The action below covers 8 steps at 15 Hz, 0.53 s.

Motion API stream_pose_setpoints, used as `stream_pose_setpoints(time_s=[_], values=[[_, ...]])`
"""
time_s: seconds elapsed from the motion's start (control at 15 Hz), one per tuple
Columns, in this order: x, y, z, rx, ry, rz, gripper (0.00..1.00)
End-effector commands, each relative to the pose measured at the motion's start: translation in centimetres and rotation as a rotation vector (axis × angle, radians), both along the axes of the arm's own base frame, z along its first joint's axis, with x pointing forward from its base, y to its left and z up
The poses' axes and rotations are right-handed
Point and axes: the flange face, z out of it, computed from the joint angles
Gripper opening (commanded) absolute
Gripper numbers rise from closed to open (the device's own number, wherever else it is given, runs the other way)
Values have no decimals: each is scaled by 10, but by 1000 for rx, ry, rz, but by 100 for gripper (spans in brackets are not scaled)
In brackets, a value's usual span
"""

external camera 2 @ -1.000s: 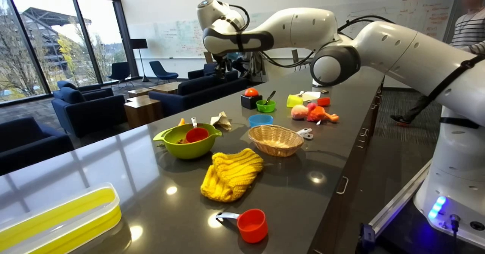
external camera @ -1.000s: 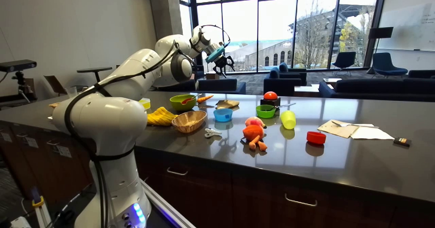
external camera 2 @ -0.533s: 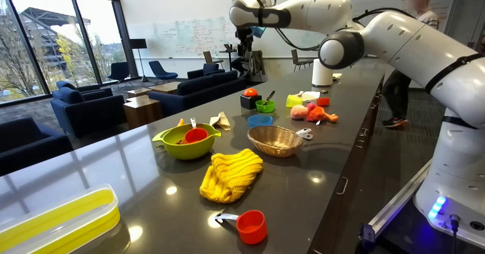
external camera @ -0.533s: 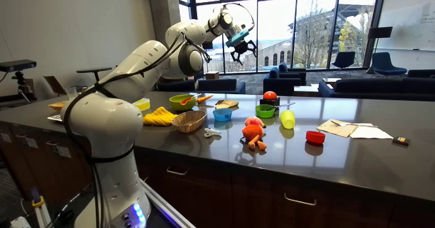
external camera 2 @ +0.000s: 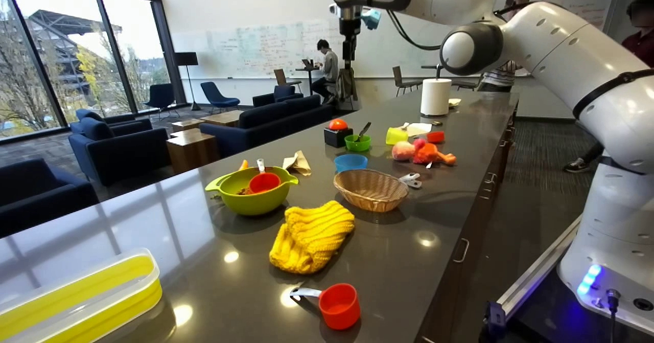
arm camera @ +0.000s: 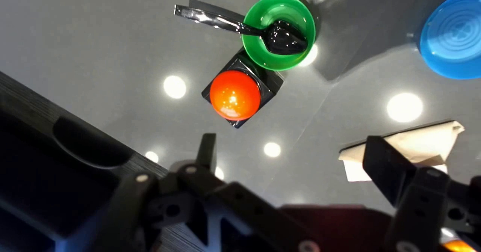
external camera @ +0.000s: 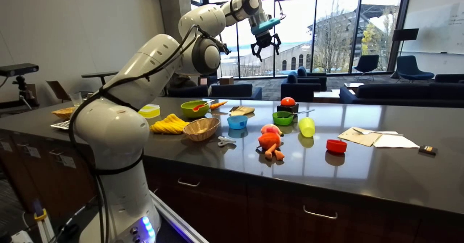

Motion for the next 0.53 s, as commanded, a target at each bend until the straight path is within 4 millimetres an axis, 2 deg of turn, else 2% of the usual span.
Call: stream_pose_setpoints(time_s=[0.0, 0.2, 0.47], values=[[-26, -12, 63, -2, -55, 176, 100], [-48, -33, 119, -26, -171, 245, 100], [-82, -71, 186, -38, -327, 208, 100]])
